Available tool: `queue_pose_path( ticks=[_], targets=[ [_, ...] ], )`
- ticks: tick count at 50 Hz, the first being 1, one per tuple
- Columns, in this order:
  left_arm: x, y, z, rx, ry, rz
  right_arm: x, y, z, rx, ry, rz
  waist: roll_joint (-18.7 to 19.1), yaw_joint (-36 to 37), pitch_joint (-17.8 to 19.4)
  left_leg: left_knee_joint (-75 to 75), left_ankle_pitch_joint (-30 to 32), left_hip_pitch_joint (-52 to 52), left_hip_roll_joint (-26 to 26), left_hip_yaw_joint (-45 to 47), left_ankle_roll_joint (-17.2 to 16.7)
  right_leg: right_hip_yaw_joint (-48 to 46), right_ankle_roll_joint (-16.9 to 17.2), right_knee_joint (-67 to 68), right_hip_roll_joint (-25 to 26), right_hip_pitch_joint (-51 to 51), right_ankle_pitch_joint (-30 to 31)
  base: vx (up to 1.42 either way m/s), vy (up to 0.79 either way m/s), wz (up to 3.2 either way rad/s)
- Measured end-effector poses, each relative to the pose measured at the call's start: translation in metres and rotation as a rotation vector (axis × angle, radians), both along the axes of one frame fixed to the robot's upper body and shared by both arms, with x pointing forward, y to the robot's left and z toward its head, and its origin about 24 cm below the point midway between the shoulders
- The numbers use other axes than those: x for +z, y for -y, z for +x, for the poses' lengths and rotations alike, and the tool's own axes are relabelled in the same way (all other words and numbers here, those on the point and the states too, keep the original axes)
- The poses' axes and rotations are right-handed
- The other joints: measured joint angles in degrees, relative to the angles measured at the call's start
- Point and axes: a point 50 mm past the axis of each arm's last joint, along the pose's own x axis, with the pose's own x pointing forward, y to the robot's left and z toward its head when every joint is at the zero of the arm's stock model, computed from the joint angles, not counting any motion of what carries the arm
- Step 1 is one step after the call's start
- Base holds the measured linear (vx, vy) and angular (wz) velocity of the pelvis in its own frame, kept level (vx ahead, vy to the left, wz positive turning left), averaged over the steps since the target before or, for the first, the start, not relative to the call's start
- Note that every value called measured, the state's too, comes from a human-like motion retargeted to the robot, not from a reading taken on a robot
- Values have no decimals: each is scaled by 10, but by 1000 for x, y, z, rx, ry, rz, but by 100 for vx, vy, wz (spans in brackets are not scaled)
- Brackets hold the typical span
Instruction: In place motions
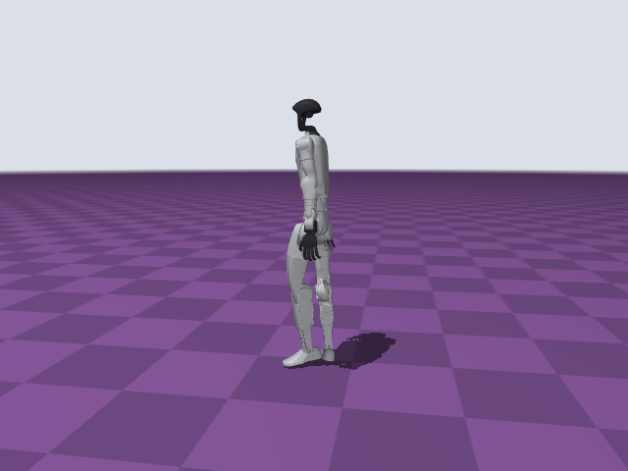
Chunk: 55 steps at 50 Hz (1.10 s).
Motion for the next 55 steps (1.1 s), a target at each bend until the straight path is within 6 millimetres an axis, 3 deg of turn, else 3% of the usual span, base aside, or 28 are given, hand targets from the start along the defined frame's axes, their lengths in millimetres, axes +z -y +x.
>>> queue_pose_path(
  ticks=[4,5,7,9,12,13,14,15,18,23,25,26,27,28,32,35,38,42,44,45,47,48,50,52,55],
  targets=[
    [1,-1,-25,99,-71,31,-1,-2,-2,-29,15,13,12,28,-19,-27,-3,42,-17,-83,-24,-7,0,22,11,13,35,12,18,63],
    [1,1,-32,123,-90,35,-1,-1,-3,-38,20,13,19,37,-26,-50,-12,56,-19,-75,-12,0,-3,32,13,16,47,21,25,37],
    [2,7,-50,183,-136,35,0,2,-10,-46,14,6,45,30,-41,-79,3,56,-31,-164,10,15,-11,74,13,24,92,29,35,73],
    [3,12,-61,230,-179,23,0,7,-15,-64,9,-14,71,4,-49,-65,-1,52,-3,-178,4,43,-34,170,-20,16,158,23,36,82],
    [2,11,-52,220,-177,16,2,13,-9,-142,37,-30,91,-18,-21,-51,-7,58,6,-202,12,189,-78,370,-97,-37,247,0,37,98],
    [1,8,-46,198,-158,16,2,15,-8,-164,42,-23,90,-28,-9,-49,-6,64,0,-203,17,255,-79,415,-106,-61,265,0,25,140],
    [1,5,-41,170,-142,14,2,15,-9,-179,37,-15,92,-33,-4,-43,-5,60,2,-214,20,307,-55,436,-96,-80,267,1,13,135],
    [1,2,-35,140,-126,11,2,14,-12,-191,27,-6,96,-37,-1,-35,-4,52,7,-230,22,353,-18,444,-75,-95,261,-4,-4,103],
    [1,-13,-14,71,-82,29,1,8,-16,-214,0,-5,109,-28,-10,-19,5,11,49,-259,8,454,3,409,37,-157,212,-10,-18,71],
    [3,-25,17,8,18,24,0,0,-27,-209,-37,14,66,-43,-18,-53,23,11,-10,-298,19,511,3,238,71,-158,89,2,-2,135],
    [4,-23,25,-14,42,17,0,0,-31,-188,-46,15,38,-58,-7,-67,27,31,-56,-315,28,510,-9,148,56,-137,23,11,10,164],
    [4,-23,28,-23,50,19,0,-1,-31,-174,-45,16,30,-56,-1,-69,28,38,-65,-319,28,487,-66,104,55,-125,10,7,1,96],
    [4,-24,31,-32,57,21,0,-2,-30,-157,-42,19,19,-49,2,-71,28,43,-75,-318,27,456,-92,76,49,-111,0,0,0,0],
    [5,-25,33,-42,59,19,-1,-3,-28,-135,-36,26,4,-30,3,-73,26,43,-87,-307,27,408,-57,78,32,-91,-2,6,-3,-19],
    [4,-18,34,-123,26,1,-2,-10,-18,-67,2,44,5,-28,10,-65,27,46,-97,-343,21,507,-1,83,39,-105,3,3,-3,63],
    [3,-14,28,-106,40,-8,-3,-11,-14,-16,22,25,3,-22,12,-58,22,54,-95,-332,7,475,-17,71,25,-98,0,2,2,-58],
    [3,-15,18,-118,36,1,-3,-13,-18,-22,3,22,-5,11,-8,-35,33,28,-101,-342,-1,544,-25,62,35,-125,-1,7,4,-163],
    [4,-22,15,-179,23,46,-3,-15,-20,-49,15,52,-10,30,-7,-6,35,6,-129,-514,1,582,-38,59,22,-147,10,0,7,-154],
    [4,-24,19,-206,33,53,-3,-12,-15,-57,32,33,-9,42,8,-14,17,17,-130,-552,-6,613,-43,74,25,-164,18,-7,7,-204],
    [5,-24,23,-216,45,53,-2,-10,-9,-58,45,19,-8,42,21,-20,2,26,-129,-551,-2,628,-46,85,27,-172,23,-10,5,-188],
    [5,-23,27,-221,58,43,-1,-6,3,-50,78,-1,2,23,42,-47,-11,42,-99,-436,32,646,-56,107,35,-188,24,-10,2,-172],
    [5,-23,25,-217,52,37,-1,-5,8,-40,92,-6,12,4,41,-64,-8,52,-80,-395,28,649,-72,119,48,-202,18,-7,-2,-162],
    [4,-26,15,-195,15,28,-1,-6,13,-16,106,-14,20,-49,33,-75,-8,56,-78,-392,33,649,-117,131,60,-228,0,-9,-14,-186],
    [4,-34,2,-187,-46,45,-1,-9,17,-20,115,-12,25,-81,38,-75,-18,53,-53,-330,31,629,-151,132,57,-240,-19,-20,-25,-270],
    [5,-38,-20,-238,-156,76,0,-5,18,-39,101,24,43,-107,34,-77,-43,59,-34,-246,44,554,-178,126,40,-257,-65,-19,-15,-327]
  ],
)
